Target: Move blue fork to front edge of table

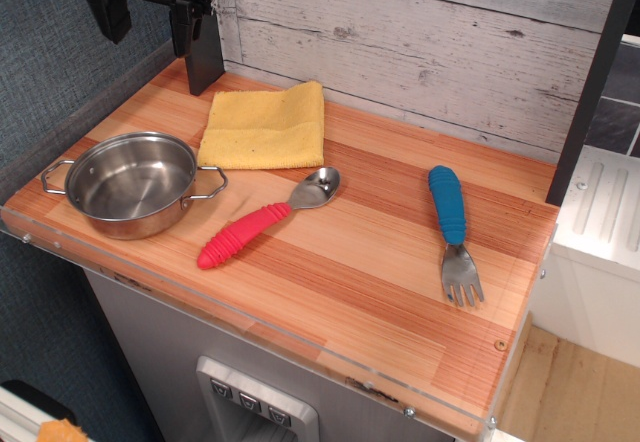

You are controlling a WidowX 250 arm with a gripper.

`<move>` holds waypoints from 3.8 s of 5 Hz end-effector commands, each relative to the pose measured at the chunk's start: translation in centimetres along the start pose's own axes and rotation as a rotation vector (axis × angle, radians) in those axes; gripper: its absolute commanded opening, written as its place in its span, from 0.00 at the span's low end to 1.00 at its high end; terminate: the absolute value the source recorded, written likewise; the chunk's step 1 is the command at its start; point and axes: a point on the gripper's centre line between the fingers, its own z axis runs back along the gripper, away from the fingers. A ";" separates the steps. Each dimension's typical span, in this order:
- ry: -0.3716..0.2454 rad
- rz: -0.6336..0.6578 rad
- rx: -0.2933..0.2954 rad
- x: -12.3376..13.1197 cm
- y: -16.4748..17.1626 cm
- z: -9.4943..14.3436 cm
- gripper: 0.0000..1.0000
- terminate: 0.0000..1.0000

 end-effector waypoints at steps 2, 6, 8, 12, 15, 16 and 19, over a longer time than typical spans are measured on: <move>-0.001 0.053 -0.039 0.4 -2.2 0.6 1.00 0.00; -0.022 0.112 -0.211 0.5 -16.0 2.1 1.00 0.00; 0.033 0.202 -0.187 -0.6 -20.9 1.0 1.00 0.00; 0.099 0.261 -0.111 -1.9 -24.7 -2.1 1.00 0.00; 0.110 0.271 -0.124 -2.3 -25.9 -4.6 1.00 0.00; 0.105 0.292 -0.124 -2.3 -25.7 -5.0 1.00 0.00; 0.089 0.278 -0.149 -2.4 -25.4 -4.4 0.00 0.00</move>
